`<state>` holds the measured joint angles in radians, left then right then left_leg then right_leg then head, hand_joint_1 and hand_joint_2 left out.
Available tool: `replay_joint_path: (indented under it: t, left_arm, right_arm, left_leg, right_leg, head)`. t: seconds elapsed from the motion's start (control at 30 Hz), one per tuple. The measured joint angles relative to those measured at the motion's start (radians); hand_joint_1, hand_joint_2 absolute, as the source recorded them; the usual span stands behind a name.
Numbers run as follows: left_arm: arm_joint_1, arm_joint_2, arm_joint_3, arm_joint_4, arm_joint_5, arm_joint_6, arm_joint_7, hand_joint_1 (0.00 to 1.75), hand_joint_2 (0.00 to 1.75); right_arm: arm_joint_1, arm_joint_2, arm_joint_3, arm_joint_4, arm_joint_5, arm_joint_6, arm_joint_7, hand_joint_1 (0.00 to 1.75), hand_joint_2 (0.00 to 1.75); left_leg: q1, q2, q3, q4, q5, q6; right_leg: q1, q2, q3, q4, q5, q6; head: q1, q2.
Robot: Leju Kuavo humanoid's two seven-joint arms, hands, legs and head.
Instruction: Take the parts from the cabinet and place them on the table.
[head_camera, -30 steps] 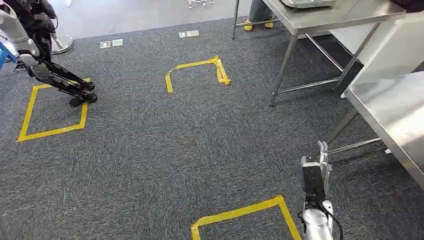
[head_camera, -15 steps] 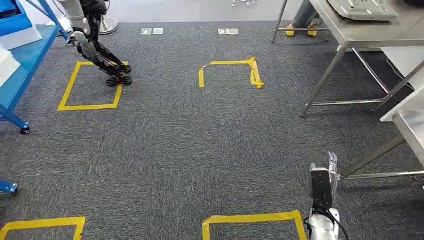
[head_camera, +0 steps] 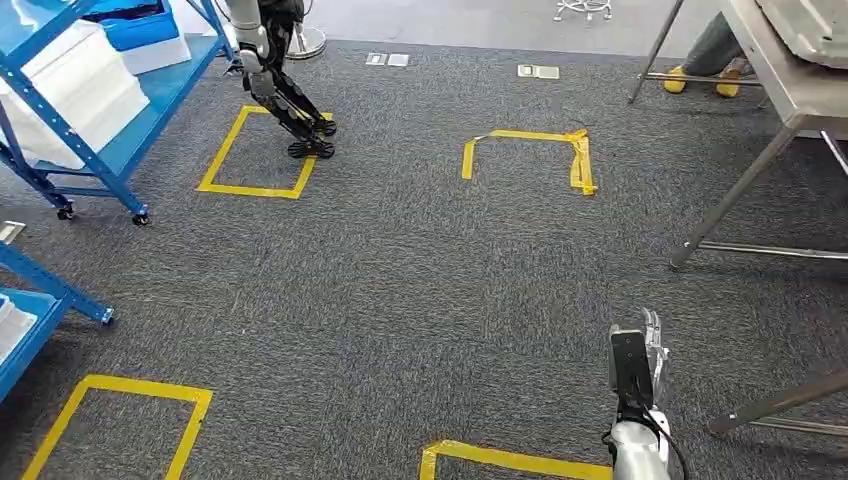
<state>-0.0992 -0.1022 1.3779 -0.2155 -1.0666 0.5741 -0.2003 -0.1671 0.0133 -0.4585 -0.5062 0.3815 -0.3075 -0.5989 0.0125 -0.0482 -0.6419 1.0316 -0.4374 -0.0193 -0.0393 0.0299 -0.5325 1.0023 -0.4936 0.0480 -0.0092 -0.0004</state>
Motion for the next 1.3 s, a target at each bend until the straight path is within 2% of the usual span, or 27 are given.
replay_joint_path:
  t: [0.03, 0.1, 0.13, 0.17, 0.23, 0.27, 0.3, 0.33, 0.37, 0.43, 0.47, 0.53, 0.6, 0.63, 0.67, 0.77, 0.8, 0.83, 0.87, 0.93, 0.97, 1.03, 1.1, 1.17, 1.2, 1.27, 1.3]
  left_arm:
    - [-0.003, 0.0, 0.0, 0.0, 0.0, 0.001, 0.0, 0.0, 0.0]
    - [-0.008, -0.001, 0.0, 0.0, 0.002, 0.001, -0.003, 0.0, 0.0]
    - [-0.006, -0.002, 0.0, 0.0, 0.002, 0.001, -0.003, 0.0, 0.0]
    - [-0.005, -0.002, 0.0, 0.0, 0.004, 0.002, -0.003, 0.0, 0.0]
    - [-0.004, -0.002, 0.001, 0.0, 0.006, 0.003, 0.001, 0.0, 0.0]
    - [-0.005, -0.002, 0.001, 0.0, 0.007, 0.003, 0.002, 0.0, 0.0]
    - [-0.007, 0.005, 0.0, -0.002, 0.007, 0.006, 0.004, 0.0, 0.0]
    - [-0.011, 0.002, 0.0, -0.002, 0.008, 0.008, 0.008, 0.0, 0.0]
    - [-0.011, 0.007, 0.0, -0.005, 0.008, 0.01, 0.008, 0.0, 0.0]
    - [-0.007, 0.011, 0.0, -0.005, 0.009, 0.011, 0.01, 0.0, 0.0]
    - [-0.006, 0.01, 0.0, -0.005, 0.01, 0.012, 0.013, 0.0, 0.0]
    - [-0.009, 0.007, 0.0, -0.005, 0.011, 0.013, 0.013, 0.0, 0.0]
    - [-0.012, 0.005, 0.0, -0.005, 0.011, 0.013, 0.013, 0.0, 0.0]
    - [-0.011, 0.004, 0.0, -0.005, 0.011, 0.013, 0.013, 0.0, 0.0]
    - [-0.01, 0.002, 0.0, -0.004, 0.012, 0.013, 0.014, 0.0, 0.0]
    - [-0.01, -0.001, 0.0, -0.004, 0.012, 0.013, 0.015, 0.0, 0.0]
    - [-0.01, 0.002, 0.001, -0.005, 0.013, 0.015, 0.016, 0.0, 0.0]
    - [-0.013, 0.004, 0.001, -0.005, 0.015, 0.017, 0.018, 0.0, 0.0]
    - [-0.013, 0.003, 0.001, -0.005, 0.015, 0.021, 0.018, 0.0, 0.0]
    - [-0.002, 0.004, 0.003, -0.005, 0.02, 0.027, 0.021, 0.0, 0.0]
    - [0.0, 0.004, 0.003, -0.005, 0.022, 0.029, 0.024, 0.0, 0.0]
    - [-0.003, 0.004, 0.004, -0.004, 0.027, 0.031, 0.029, 0.0, 0.0]
    - [-0.008, 0.003, 0.003, -0.004, 0.028, 0.032, 0.03, 0.0, 0.0]
    - [-0.006, 0.003, 0.004, -0.003, 0.03, 0.036, 0.033, 0.0, 0.0]
    - [-0.004, 0.003, 0.005, -0.003, 0.032, 0.04, 0.033, 0.0, 0.0]
    - [-0.005, 0.004, 0.006, -0.003, 0.032, 0.041, 0.024, 0.0, 0.0]
    - [-0.007, 0.006, 0.006, -0.003, 0.031, 0.039, 0.019, 0.0, 0.0]
  right_arm:
    - [-0.005, -0.002, 0.0, 0.01, 0.002, -0.002, 0.003, 0.0, 0.0]
    - [-0.011, -0.008, -0.003, 0.033, 0.002, -0.006, 0.011, 0.0, 0.0]
    - [-0.014, -0.011, -0.006, 0.042, 0.002, -0.006, 0.012, 0.0, 0.0]
    - [-0.017, -0.011, -0.007, 0.051, 0.002, -0.006, 0.012, 0.0, 0.0]
    - [-0.024, -0.012, -0.01, 0.064, 0.005, -0.006, 0.013, 0.0, 0.0]
    - [-0.03, -0.012, -0.01, 0.067, 0.005, -0.006, 0.013, 0.0, 0.0]
    - [-0.034, -0.01, -0.011, 0.073, 0.007, -0.006, 0.013, 0.0, 0.0]
    - [-0.038, -0.014, -0.011, 0.079, 0.01, -0.006, 0.013, 0.0, 0.0]
    - [-0.039, -0.014, -0.012, 0.086, 0.011, -0.006, 0.016, 0.0, 0.0]
    - [-0.044, -0.011, -0.013, 0.092, 0.014, -0.006, 0.018, 0.0, 0.0]
    - [-0.049, -0.012, -0.013, 0.093, 0.014, -0.006, 0.018, 0.0, 0.0]
    - [-0.052, -0.018, -0.012, 0.096, 0.017, -0.007, 0.019, 0.0, 0.0]
    - [-0.052, -0.027, -0.013, 0.104, 0.016, -0.007, 0.023, 0.0, 0.0]
    - [-0.051, -0.028, -0.013, 0.106, 0.016, -0.007, 0.022, 0.0, 0.0]
    - [-0.051, -0.027, -0.013, 0.109, 0.016, -0.007, 0.022, 0.0, 0.0]
    - [-0.054, -0.031, -0.013, 0.112, 0.019, -0.007, 0.022, 0.0, 0.0]
    - [-0.057, -0.029, -0.013, 0.115, 0.024, -0.007, 0.024, 0.0, 0.0]
    - [-0.06, -0.03, -0.013, 0.119, 0.027, -0.008, 0.024, 0.0, 0.0]
    - [-0.059, -0.031, -0.013, 0.121, 0.032, -0.008, 0.028, 0.0, 0.0]
    - [-0.062, -0.026, -0.013, 0.124, 0.036, -0.009, 0.03, 0.0, 0.0]
    - [-0.066, -0.024, -0.013, 0.125, 0.038, -0.009, 0.031, 0.0, 0.0]
    - [-0.072, -0.024, -0.013, 0.127, 0.044, -0.011, 0.032, 0.0, 0.0]
    - [-0.072, -0.025, -0.013, 0.13, 0.049, -0.012, 0.036, 0.0, 0.0]
    - [-0.075, -0.026, -0.013, 0.135, 0.05, -0.011, 0.042, 0.0, 0.0]
    - [-0.077, -0.026, -0.013, 0.137, 0.05, -0.011, 0.043, 0.0, 0.0]
    - [-0.081, -0.026, -0.013, 0.139, 0.05, -0.014, 0.045, 0.0, 0.0]
    - [-0.083, -0.027, -0.013, 0.14, 0.049, -0.016, 0.045, 0.0, 0.0]
  left_leg:
    - [0.0, 0.026, -0.028, 0.065, -0.041, -0.001]
    - [0.0, 0.041, -0.101, 0.228, -0.118, 0.0]
    - [-0.001, 0.043, -0.121, 0.282, -0.134, 0.003]
    - [-0.002, 0.044, -0.115, 0.282, -0.125, 0.008]
    - [-0.014, 0.053, -0.033, 0.145, -0.051, 0.032]
    - [-0.026, 0.074, 0.018, 0.056, -0.013, 0.051]
    - [-0.046, 0.126, 0.048, -0.006, -0.011, 0.074]
    - [-0.049, 0.136, 0.054, -0.023, -0.01, 0.077]
    - [-0.054, 0.124, 0.055, -0.027, -0.014, 0.079]
    - [-0.055, 0.101, 0.056, -0.04, -0.009, 0.085]
    - [-0.037, 0.091, 0.074, -0.069, 0.004, 0.089]
    - [-0.034, 0.07, 0.079, -0.081, 0.014, 0.091]
    - [-0.024, 0.038, 0.076, -0.081, 0.017, 0.089]
    - [-0.02, 0.025, 0.076, -0.08, 0.018, 0.087]
    - [-0.015, 0.01, 0.076, -0.078, 0.019, 0.083]
    - [0.007, -0.035, 0.071, -0.058, 0.012, 0.059]
    - [0.006, -0.048, 0.059, -0.046, 0.008, 0.044]
    - [0.007, -0.058, 0.044, -0.026, 0.003, 0.034]
    - [0.007, -0.069, 0.035, -0.031, 0.011, 0.029]
    - [0.012, -0.09, 0.031, -0.037, 0.022, 0.019]
    - [0.015, -0.094, 0.029, -0.035, 0.019, 0.016]
    - [0.007, 0.009, -0.004, 0.042, -0.034, 0.013]
    - [0.008, 0.039, -0.084, 0.214, -0.116, 0.009]
    - [0.008, 0.045, -0.119, 0.297, -0.137, 0.011]
    - [0.008, 0.045, -0.097, 0.263, -0.111, 0.015]
    - [0.001, 0.061, -0.004, 0.098, -0.035, 0.035]
    - [-0.011, 0.101, 0.046, 0.014, -0.007, 0.053]
  right_leg:
    - [0.004, -0.014, -0.002, 0.0, 0.0, -0.011]
    - [0.018, -0.045, -0.009, 0.0, 0.001, -0.017]
    - [0.023, -0.06, -0.011, 0.001, 0.001, -0.022]
    - [0.029, -0.073, -0.011, 0.0, 0.001, -0.022]
    - [0.038, -0.097, -0.007, 0.0, -0.001, -0.026]
    - [0.042, -0.108, -0.005, -0.001, -0.002, -0.027]
    - [0.034, -0.116, -0.004, -0.004, -0.003, -0.028]
    - [0.055, -0.132, -0.007, -0.003, -0.003, -0.028]
    - [0.046, -0.144, -0.008, -0.003, -0.003, -0.027]
    - [0.051, -0.17, -0.003, -0.01, -0.003, -0.027]
    - [0.056, -0.162, -0.01, -0.009, -0.013, -0.027]
    - [0.045, -0.057, -0.034, 0.07, -0.048, -0.026]
    - [0.037, -0.032, -0.112, 0.236, -0.11, -0.023]
    - [0.031, -0.031, -0.139, 0.294, -0.125, -0.014]
    - [0.023, -0.031, -0.144, 0.299, -0.117, -0.002]
    - [-0.007, -0.014, -0.036, 0.079, -0.016, 0.06]
    - [-0.024, 0.04, -0.006, 0.01, -0.009, 0.074]
    - [-0.019, 0.058, -0.005, 0.0, -0.013, 0.057]
    - [-0.016, 0.039, -0.006, 0.009, -0.011, 0.041]
    - [-0.009, 0.022, -0.009, 0.014, -0.008, 0.028]
    - [-0.02, 0.01, -0.009, 0.012, -0.006, 0.018]
    - [-0.014, -0.014, -0.006, 0.011, -0.004, -0.002]
    - [-0.004, -0.045, -0.01, 0.011, -0.005, -0.011]
    - [0.003, -0.073, -0.011, 0.011, -0.006, -0.012]
    - [0.005, -0.086, -0.011, 0.011, -0.006, -0.013]
    - [0.011, -0.11, -0.008, 0.011, -0.007, -0.013]
    - [0.012, -0.121, -0.006, 0.011, -0.008, -0.014]
  head:
    - [-0.001, 0.0]
    - [-0.002, 0.0]
    - [-0.002, 0.0]
    - [-0.002, 0.0]
    - [-0.003, 0.0]
    - [-0.004, 0.0]
    - [-0.003, 0.0]
    - [-0.003, 0.0]
    - [-0.003, 0.0]
    - [-0.004, 0.0]
    - [-0.003, 0.0]
    - [-0.003, 0.0]
    - [-0.001, 0.0]
    - [-0.002, 0.0]
    - [-0.001, 0.0]
    - [-0.002, 0.0]
    - [-0.002, 0.0]
    - [-0.004, 0.0]
    - [-0.003, 0.0]
    - [-0.003, 0.0]
    - [-0.003, 0.0]
    - [-0.005, 0.0]
    - [-0.005, 0.0]
    - [-0.005, 0.0]
    - [-0.005, 0.0]
    - [-0.006, 0.0]
    - [-0.006, 0.0]
